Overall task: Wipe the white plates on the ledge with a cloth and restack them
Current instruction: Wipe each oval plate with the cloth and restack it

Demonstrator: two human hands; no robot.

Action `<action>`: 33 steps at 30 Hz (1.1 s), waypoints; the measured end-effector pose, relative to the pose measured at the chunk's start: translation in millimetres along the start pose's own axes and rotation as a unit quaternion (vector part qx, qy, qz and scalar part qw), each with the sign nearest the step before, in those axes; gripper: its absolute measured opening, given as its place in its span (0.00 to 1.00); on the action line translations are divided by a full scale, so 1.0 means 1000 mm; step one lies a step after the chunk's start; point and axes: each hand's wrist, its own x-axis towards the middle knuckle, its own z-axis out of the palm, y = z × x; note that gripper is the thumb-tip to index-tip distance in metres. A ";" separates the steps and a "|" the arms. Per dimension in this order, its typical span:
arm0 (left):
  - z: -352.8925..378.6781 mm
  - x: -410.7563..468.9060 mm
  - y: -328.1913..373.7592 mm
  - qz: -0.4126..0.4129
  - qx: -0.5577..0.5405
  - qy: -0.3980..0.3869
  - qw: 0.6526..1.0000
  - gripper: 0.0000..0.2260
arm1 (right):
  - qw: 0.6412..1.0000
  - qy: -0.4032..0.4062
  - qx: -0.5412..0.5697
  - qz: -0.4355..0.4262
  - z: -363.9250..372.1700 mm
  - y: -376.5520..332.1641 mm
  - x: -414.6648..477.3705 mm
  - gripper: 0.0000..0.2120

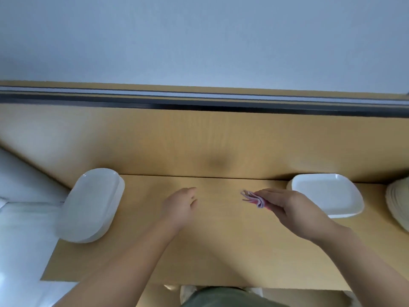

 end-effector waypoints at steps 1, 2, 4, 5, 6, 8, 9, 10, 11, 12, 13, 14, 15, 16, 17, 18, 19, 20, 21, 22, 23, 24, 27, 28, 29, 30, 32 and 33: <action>0.008 0.007 0.021 0.017 -0.007 -0.002 1.000 0.14 | 1.000 0.013 -0.003 0.018 -0.008 0.011 -0.013 0.21; 0.017 0.013 0.041 0.033 -0.020 -0.007 0.999 0.14 | 0.999 0.025 -0.004 0.036 -0.015 0.022 -0.026 0.20; 0.033 0.023 0.082 0.064 -0.043 -0.016 0.997 0.15 | 0.997 0.041 -0.004 0.072 -0.030 0.042 -0.051 0.16; 0.042 0.028 0.100 0.077 -0.051 -0.022 0.995 0.16 | 0.995 0.047 -0.007 0.089 -0.037 0.052 -0.064 0.14; 0.051 0.033 0.118 0.088 -0.061 -0.028 0.994 0.16 | 0.993 0.052 -0.011 0.103 -0.043 0.061 -0.076 0.12; 0.068 0.043 0.149 0.100 -0.084 -0.038 0.991 0.15 | 0.990 0.058 -0.015 0.125 -0.054 0.079 -0.098 0.12; 0.077 0.047 0.164 0.105 -0.092 -0.041 0.989 0.15 | 0.989 0.060 -0.012 0.136 -0.059 0.088 -0.107 0.12; 0.084 0.050 0.178 0.109 -0.098 -0.043 0.988 0.15 | 0.987 0.061 -0.009 0.147 -0.064 0.097 -0.115 0.12; 0.091 0.054 0.191 0.112 -0.104 -0.043 0.987 0.14 | 0.986 0.062 -0.008 0.155 -0.068 0.105 -0.122 0.12; 0.096 0.057 0.204 0.110 -0.109 -0.045 0.987 0.14 | 0.985 0.063 -0.006 0.157 -0.072 0.112 -0.129 0.12; 0.102 0.060 0.215 0.101 -0.111 -0.050 0.987 0.15 | 0.986 0.063 -0.005 0.155 -0.076 0.119 -0.134 0.12; 0.107 0.062 0.225 0.089 -0.112 -0.057 0.988 0.16 | 0.987 0.062 -0.003 0.151 -0.079 0.125 -0.138 0.12; 0.112 0.065 0.232 0.077 -0.116 -0.063 0.988 0.17 | 0.987 0.061 0.000 0.148 -0.082 0.131 -0.142 0.12; 0.116 0.067 0.239 0.065 -0.123 -0.064 0.988 0.17 | 0.987 0.061 0.003 0.147 -0.085 0.137 -0.146 0.12; 0.120 0.069 0.244 0.053 -0.129 -0.066 0.988 0.16 | 0.988 0.062 0.006 0.144 -0.088 0.143 -0.148 0.13; 0.122 0.070 0.248 0.040 -0.135 -0.070 0.988 0.14 | 0.988 0.062 0.008 0.142 -0.090 0.148 -0.151 0.14; 0.125 0.072 0.251 0.028 -0.145 -0.075 0.986 0.12 | 0.988 0.061 0.008 0.139 -0.092 0.154 -0.153 0.15; 0.128 0.074 0.253 0.014 -0.159 -0.078 0.984 0.10 | 0.989 0.059 0.009 0.135 -0.094 0.158 -0.154 0.15; 0.131 0.075 0.254 -0.002 -0.177 -0.077 0.981 0.08 | 0.990 0.057 0.010 0.129 -0.095 0.163 -0.155 0.16; 0.133 0.076 0.255 -0.019 -0.196 -0.074 0.978 0.08 | 0.991 0.054 0.011 0.124 -0.096 0.167 -0.156 0.16; 0.135 0.077 0.256 -0.034 -0.215 -0.069 0.974 0.08 | 0.991 0.052 0.010 0.119 -0.097 0.171 -0.156 0.16; 0.137 0.078 0.257 -0.045 -0.230 -0.064 0.970 0.09 | 0.992 0.050 0.009 0.116 -0.097 0.175 -0.156 0.16; 0.141 0.080 0.258 -0.060 -0.239 -0.051 0.968 0.10 | 0.993 0.046 0.009 0.107 -0.098 0.183 -0.156 0.16; 0.139 0.080 0.260 -0.066 -0.234 -0.044 0.969 0.09 | 0.993 0.046 0.009 0.105 -0.099 0.184 -0.155 0.16; 0.136 0.080 0.261 -0.071 -0.227 -0.037 0.971 0.08 | 0.994 0.048 0.011 0.102 -0.101 0.185 -0.154 0.16; 0.133 0.080 0.263 -0.078 -0.219 -0.032 0.972 0.07 | 0.994 0.051 0.013 0.100 -0.102 0.185 -0.154 0.16; 0.127 0.080 0.263 -0.089 -0.222 -0.026 0.971 0.05 | 0.993 0.057 0.014 0.098 -0.106 0.185 -0.155 0.16; 0.124 0.080 0.261 -0.091 -0.233 -0.023 0.968 0.05 | 0.993 0.061 0.014 0.098 -0.108 0.185 -0.155 0.16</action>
